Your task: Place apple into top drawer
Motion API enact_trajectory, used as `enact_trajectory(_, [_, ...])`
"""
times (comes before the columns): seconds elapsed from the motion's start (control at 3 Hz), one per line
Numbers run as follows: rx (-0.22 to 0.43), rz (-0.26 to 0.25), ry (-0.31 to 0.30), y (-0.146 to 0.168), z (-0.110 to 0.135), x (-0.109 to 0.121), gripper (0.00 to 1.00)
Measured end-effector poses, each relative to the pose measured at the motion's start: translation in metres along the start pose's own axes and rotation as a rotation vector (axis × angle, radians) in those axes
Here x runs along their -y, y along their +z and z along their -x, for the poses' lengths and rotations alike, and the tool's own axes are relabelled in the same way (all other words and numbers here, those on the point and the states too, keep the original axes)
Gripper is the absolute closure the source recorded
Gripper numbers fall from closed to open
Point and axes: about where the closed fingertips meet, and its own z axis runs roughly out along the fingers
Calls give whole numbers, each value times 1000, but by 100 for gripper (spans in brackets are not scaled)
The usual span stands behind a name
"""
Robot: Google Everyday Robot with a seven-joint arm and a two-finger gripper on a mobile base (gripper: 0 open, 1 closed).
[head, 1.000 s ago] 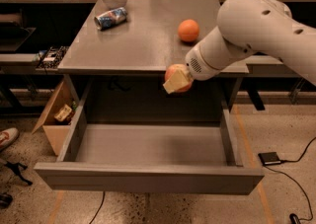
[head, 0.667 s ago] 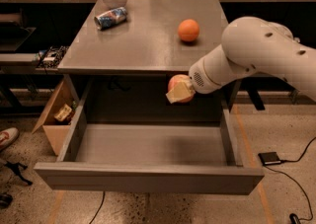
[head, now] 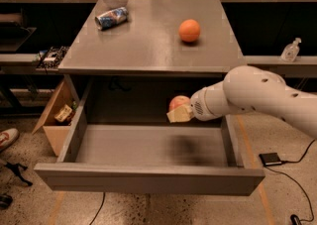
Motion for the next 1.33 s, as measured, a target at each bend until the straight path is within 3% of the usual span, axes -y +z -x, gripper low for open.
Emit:
enact_trajectory(0.67, [43,59,10,68,-21,-9,100])
enact_trajectory(1.33, [62,86,-2,108,-20,-21,100])
